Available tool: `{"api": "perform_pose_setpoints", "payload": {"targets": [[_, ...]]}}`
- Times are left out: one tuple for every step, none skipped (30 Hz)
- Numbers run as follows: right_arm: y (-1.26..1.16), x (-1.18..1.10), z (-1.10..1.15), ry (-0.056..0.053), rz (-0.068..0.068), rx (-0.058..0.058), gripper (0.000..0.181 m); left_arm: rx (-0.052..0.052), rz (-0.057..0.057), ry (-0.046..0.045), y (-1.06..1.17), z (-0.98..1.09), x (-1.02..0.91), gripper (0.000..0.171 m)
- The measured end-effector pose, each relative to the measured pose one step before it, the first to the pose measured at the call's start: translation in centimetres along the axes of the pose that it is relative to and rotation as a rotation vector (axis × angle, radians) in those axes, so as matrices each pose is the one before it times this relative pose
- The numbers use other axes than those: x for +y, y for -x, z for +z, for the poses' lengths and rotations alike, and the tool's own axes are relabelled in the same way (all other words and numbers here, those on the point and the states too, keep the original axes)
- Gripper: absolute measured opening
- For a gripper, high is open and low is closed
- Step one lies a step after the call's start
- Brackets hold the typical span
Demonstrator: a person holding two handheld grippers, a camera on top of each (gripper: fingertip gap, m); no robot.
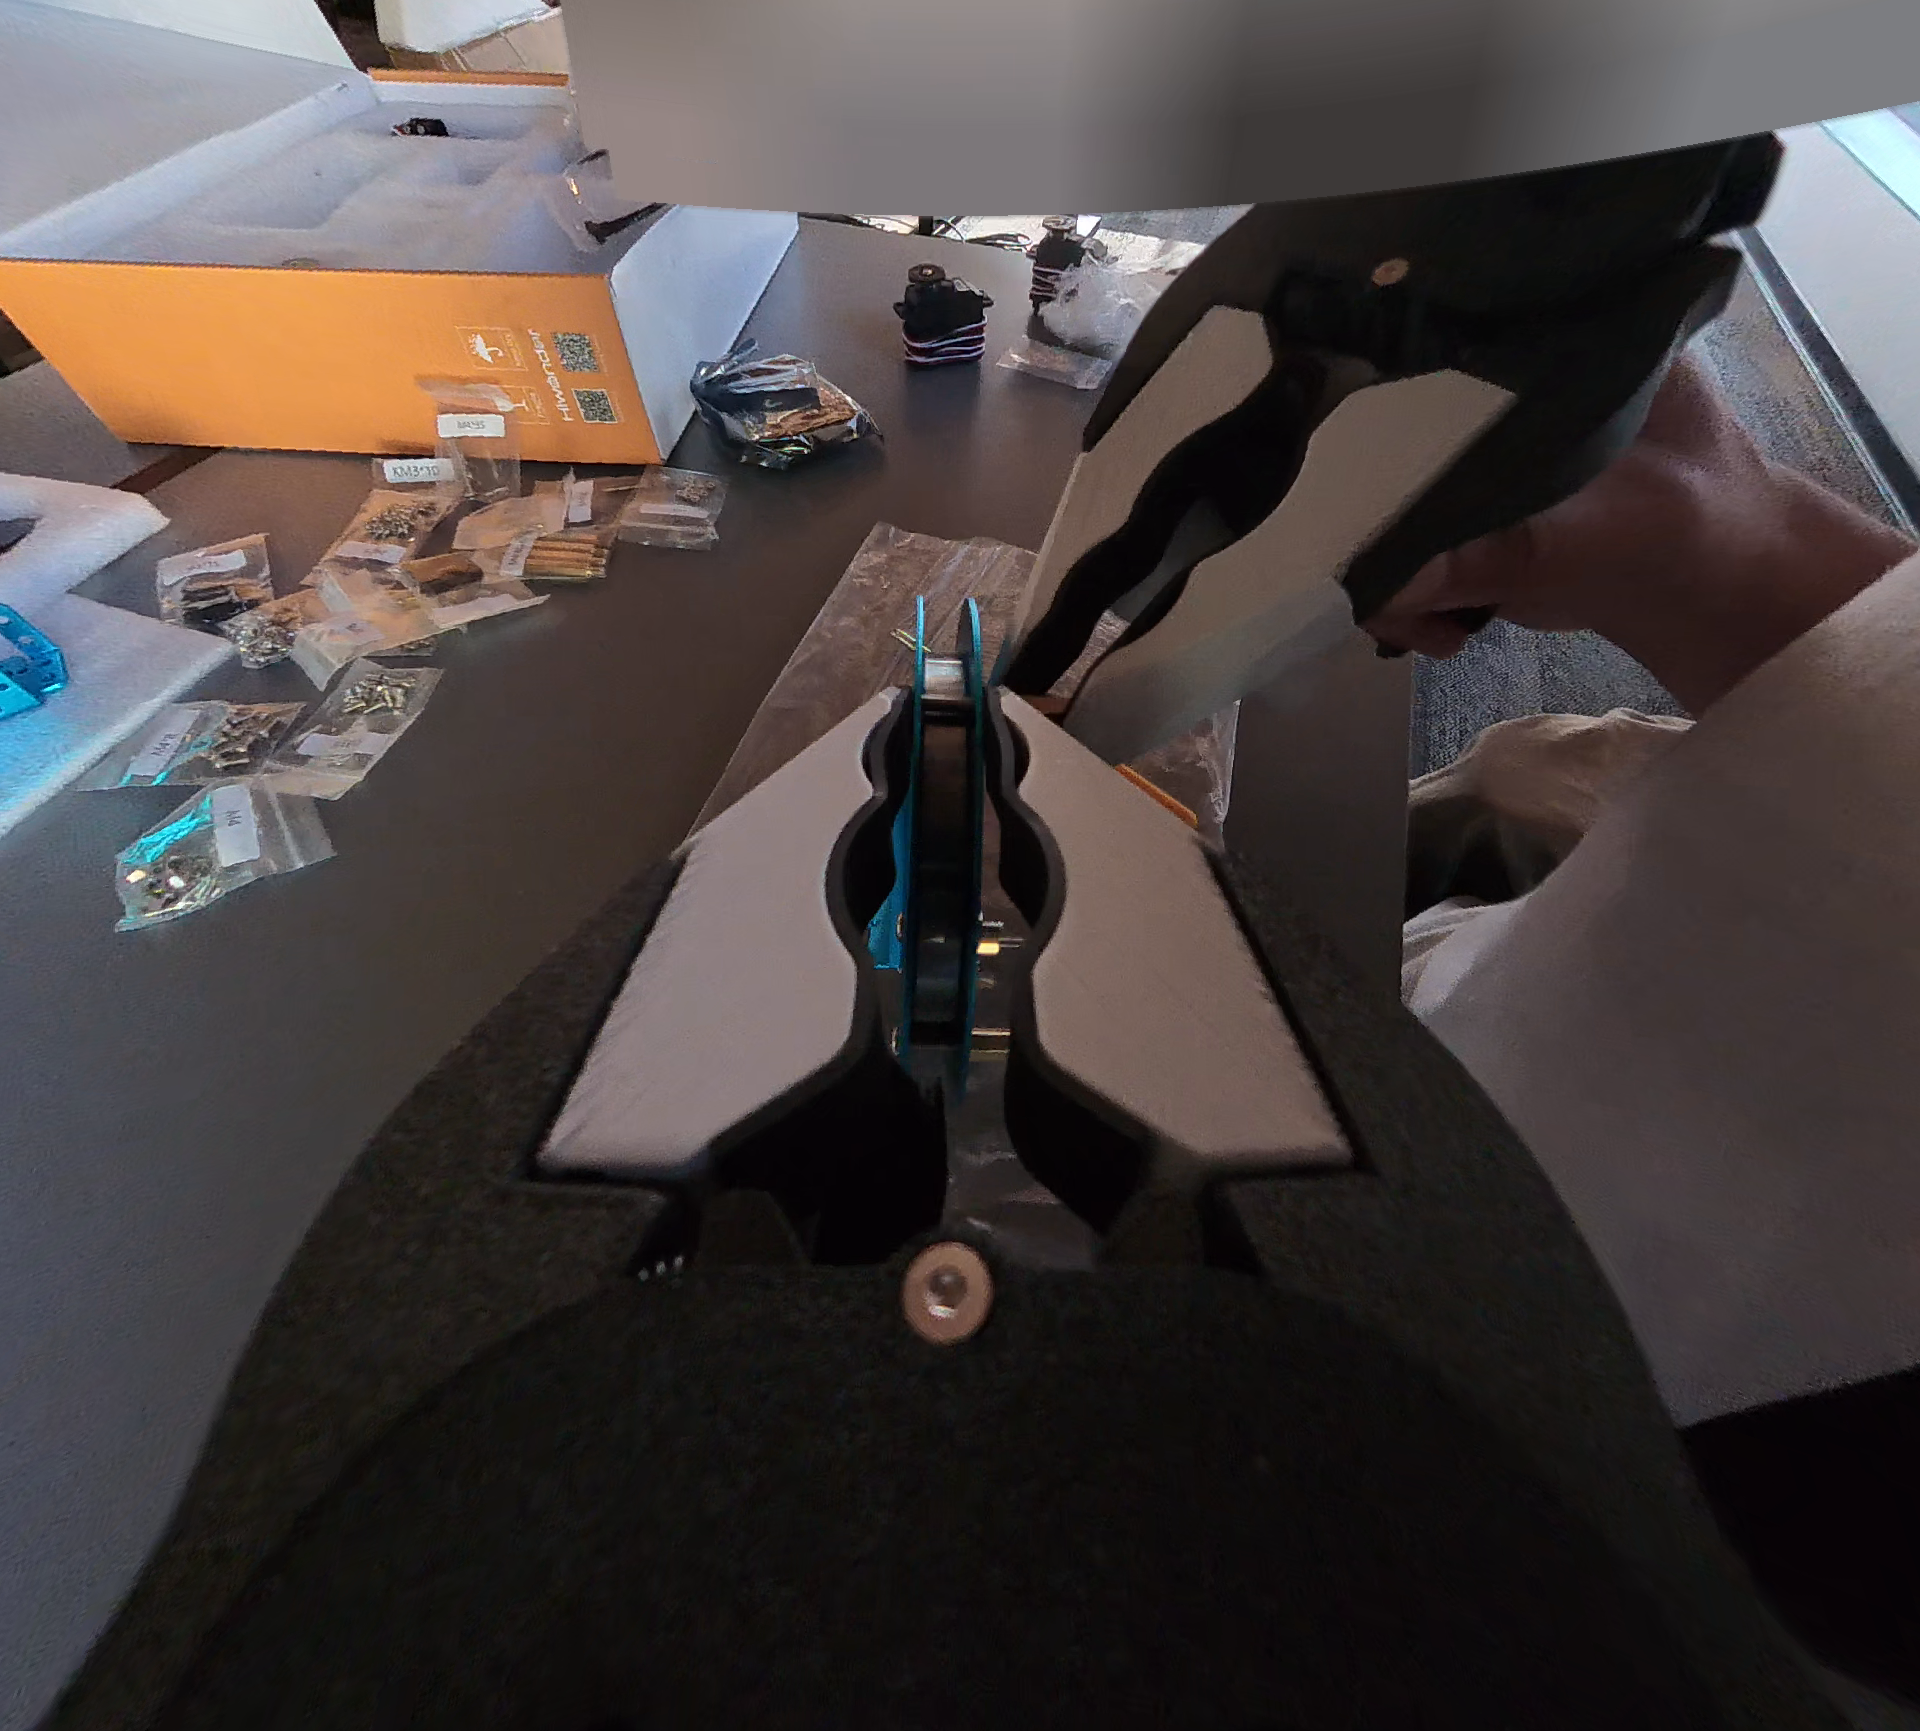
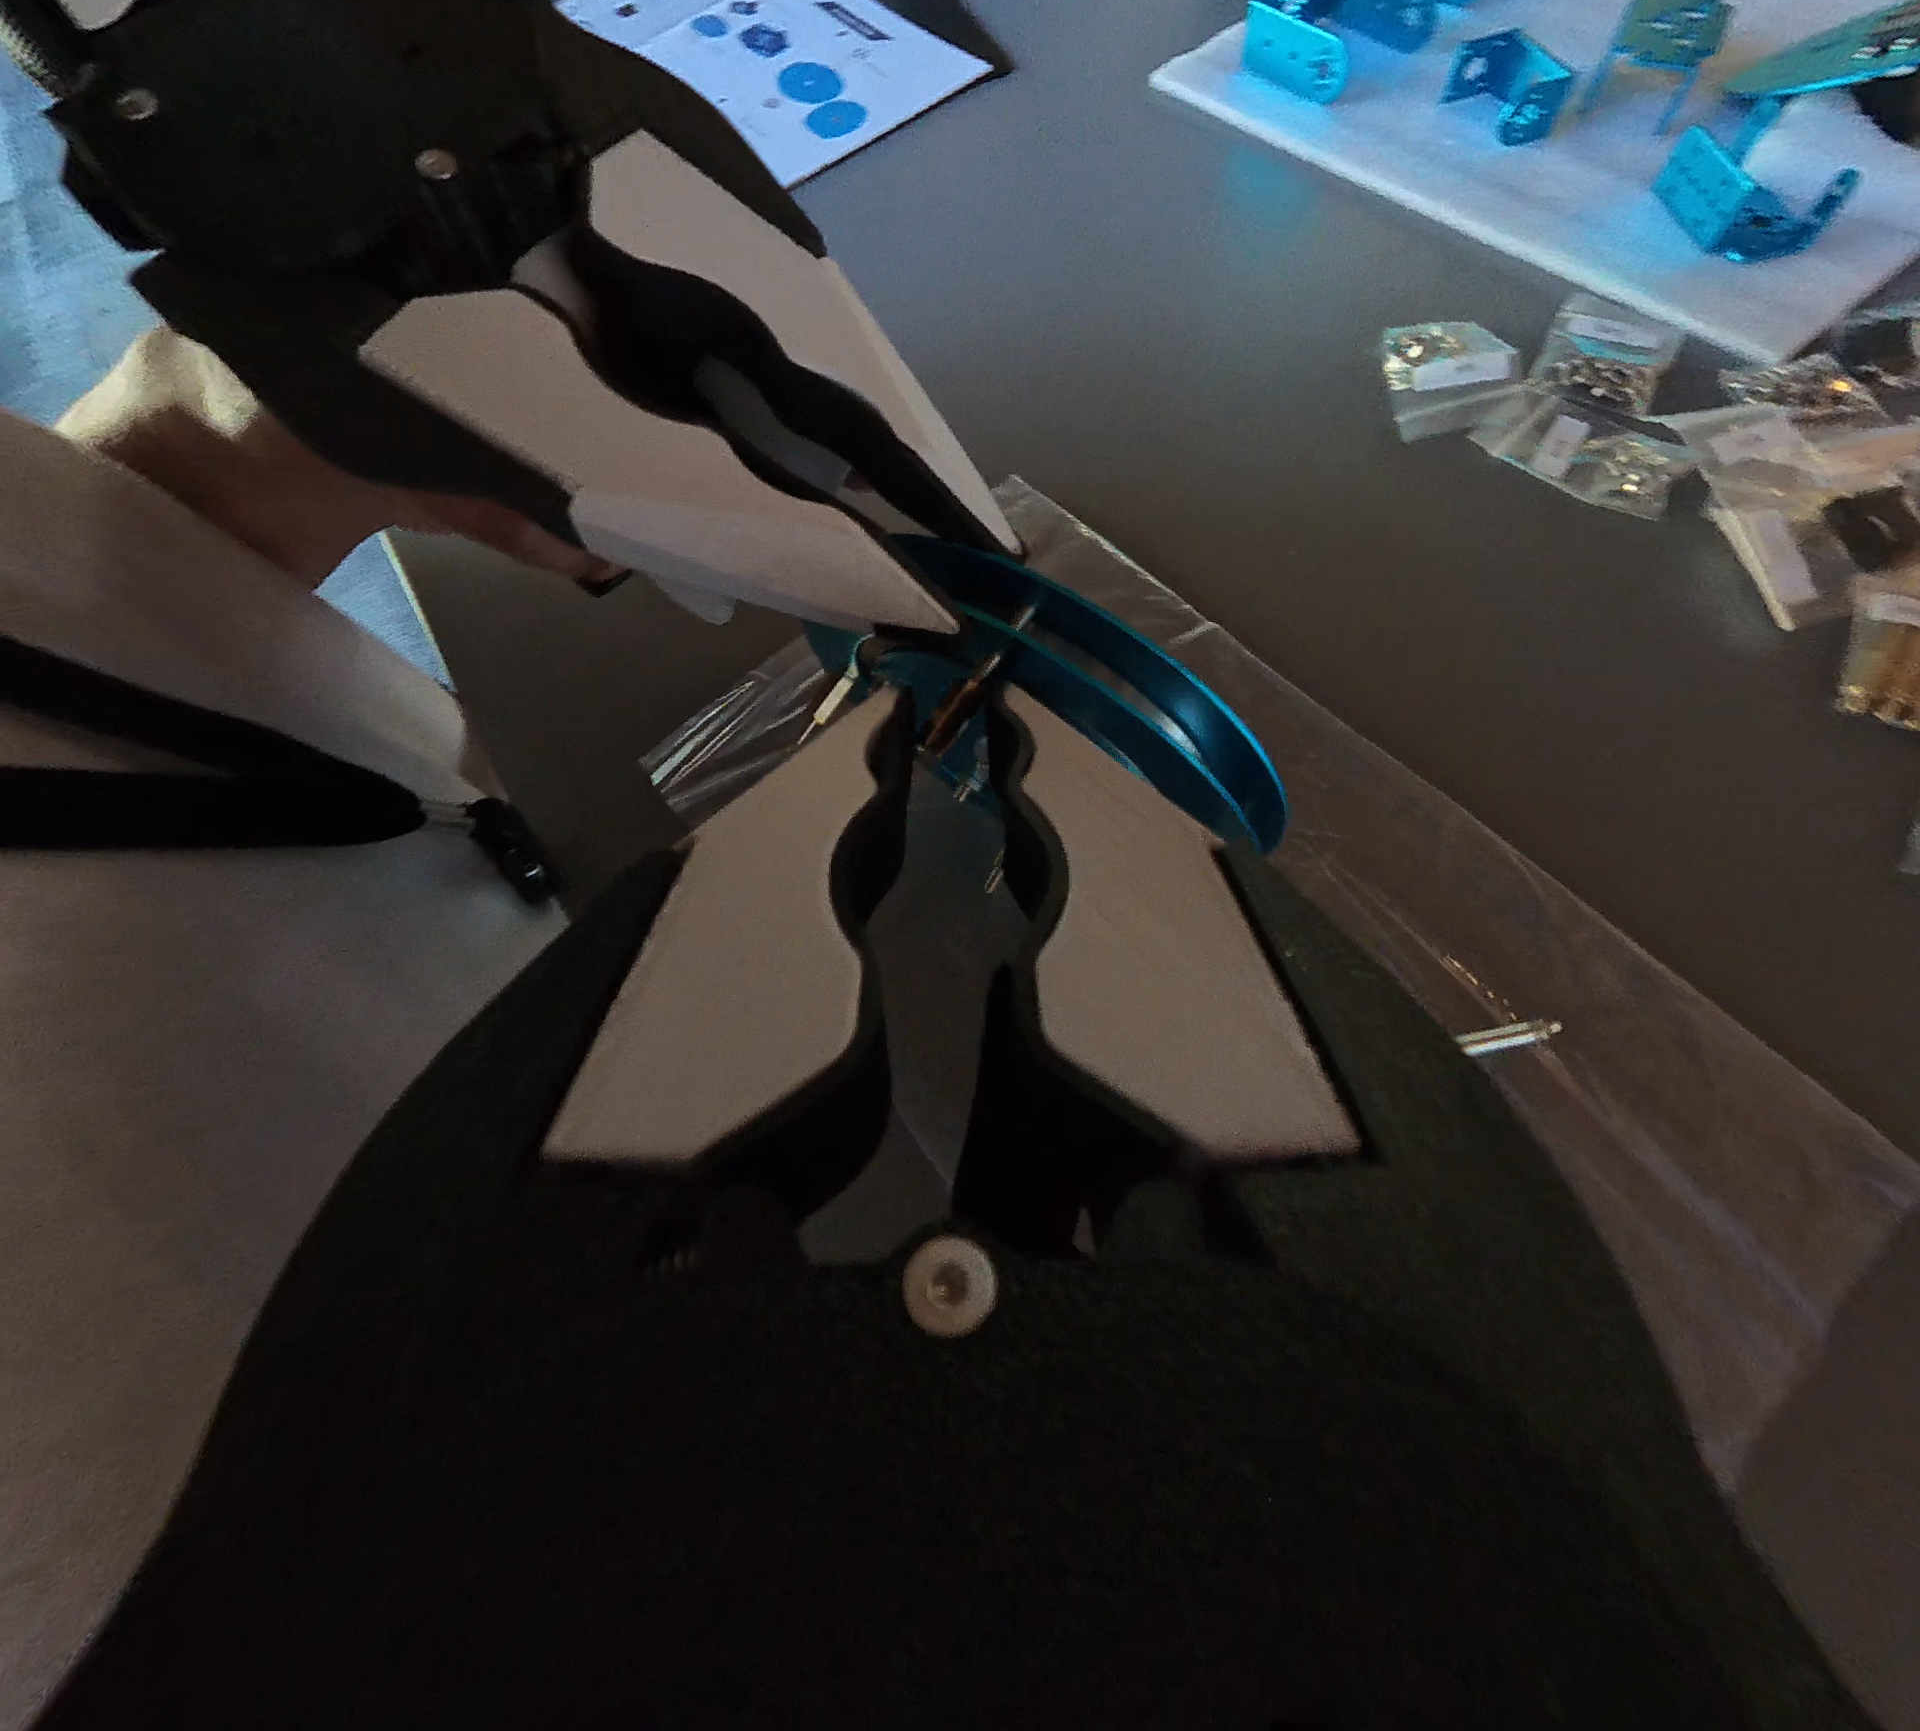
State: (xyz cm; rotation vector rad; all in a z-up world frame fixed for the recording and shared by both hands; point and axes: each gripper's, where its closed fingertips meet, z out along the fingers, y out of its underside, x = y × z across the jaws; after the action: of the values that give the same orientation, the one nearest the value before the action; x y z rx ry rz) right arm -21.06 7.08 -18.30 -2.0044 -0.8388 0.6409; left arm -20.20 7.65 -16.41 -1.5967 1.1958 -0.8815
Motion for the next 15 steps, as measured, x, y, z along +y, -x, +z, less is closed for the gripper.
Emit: {"api": "perform_pose_setpoints", "payload": {"targets": [[-0.169,-0.026,-0.103,-0.0022,0.0115,0.0322,0.011,0.0010,-0.0067,0.00421,-0.055,0.071,-0.038,0.012],[-0.043,0.084,-0.029,0.0049,0.0155,0.0205,0.010,0.0011,-0.0037,0.00526,-0.085,0.054,-0.009,0.012],[-0.003,0.083,-0.061,0.0067,0.0141,0.0151,0.009,0.0014,-0.0037,0.00425,-0.069,0.030,-0.003,0.012],[-0.013,0.197,-0.057,0.0113,0.0016,0.0167,0.009,0.0006,-0.0162,0.00274,-0.007,0.027,-0.025,0.012],[0.081,0.096,-0.067,0.0035,-0.0022,0.0092,0.009,0.0017,-0.0216,-0.00351,0.001,0.017,-0.068,0.017],[0.239,0.053,-0.070,0.0025,0.0006,-0.0061,0.008,-0.0027,-0.0196,-0.00829,0.105,0.005,-0.103,0.027],[0.260,0.015,-0.039,-0.0034,0.0055,-0.0100,0.007,-0.0002,-0.0092,-0.00707,0.075,-0.027,-0.096,0.028],[0.122,0.057,-0.008,-0.0010,0.0013,-0.0020,0.006,0.0130,-0.0006,-0.00344,-0.162,0.006,-0.056,0.029],[0.043,0.016,-0.021,-0.0035,-0.0040,0.0058,0.005,0.0258,0.0070,0.00696,-0.396,0.070,0.088,0.029],[-0.051,0.012,-0.019,-0.0038,-0.0083,0.0124,0.003,0.0165,0.0117,0.01253,-0.282,0.143,0.176,0.029],[-0.003,0.046,0.000,0.0006,-0.0091,0.0056,0.003,0.0030,0.0110,0.01026,-0.044,0.143,0.172,0.027],[-0.127,-0.051,-0.008,-0.0047,-0.0081,0.0061,0.003,0.0027,0.0053,0.00762,0.047,0.062,0.093,0.028],[-0.026,-0.046,0.017,-0.0049,0.0024,-0.0052,0.003,0.0134,-0.0143,0.00893,-0.029,0.010,0.030,0.025],[-0.014,-0.052,0.051,-0.0045,0.0093,-0.0092,0.004,0.0091,-0.0212,0.01032,0.052,-0.020,0.011,0.023],[-0.022,-0.080,0.062,-0.0081,0.0063,-0.0077,0.003,-0.0009,-0.0096,0.00285,0.090,-0.090,-0.071,0.022]]}}
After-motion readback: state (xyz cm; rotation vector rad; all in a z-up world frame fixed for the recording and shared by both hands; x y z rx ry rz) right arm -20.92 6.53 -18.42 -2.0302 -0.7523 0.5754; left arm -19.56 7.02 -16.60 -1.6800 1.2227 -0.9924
